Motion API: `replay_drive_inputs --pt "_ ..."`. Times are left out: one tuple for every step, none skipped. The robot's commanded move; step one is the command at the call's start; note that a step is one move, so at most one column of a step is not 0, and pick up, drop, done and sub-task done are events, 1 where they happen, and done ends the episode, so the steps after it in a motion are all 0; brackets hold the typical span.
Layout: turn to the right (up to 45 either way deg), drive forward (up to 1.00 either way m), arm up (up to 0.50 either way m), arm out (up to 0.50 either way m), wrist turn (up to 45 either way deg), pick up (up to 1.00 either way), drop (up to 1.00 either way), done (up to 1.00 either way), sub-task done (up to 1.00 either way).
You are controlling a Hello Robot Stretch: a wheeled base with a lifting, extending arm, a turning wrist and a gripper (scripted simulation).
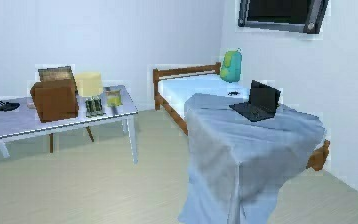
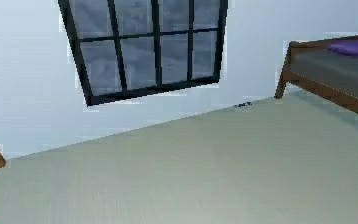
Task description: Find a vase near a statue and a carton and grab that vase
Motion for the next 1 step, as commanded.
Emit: replay_drive_inputs --pt "-21.0 0.00 0.00 0.00 0.0 0.00 0.00 0.00 0.00"
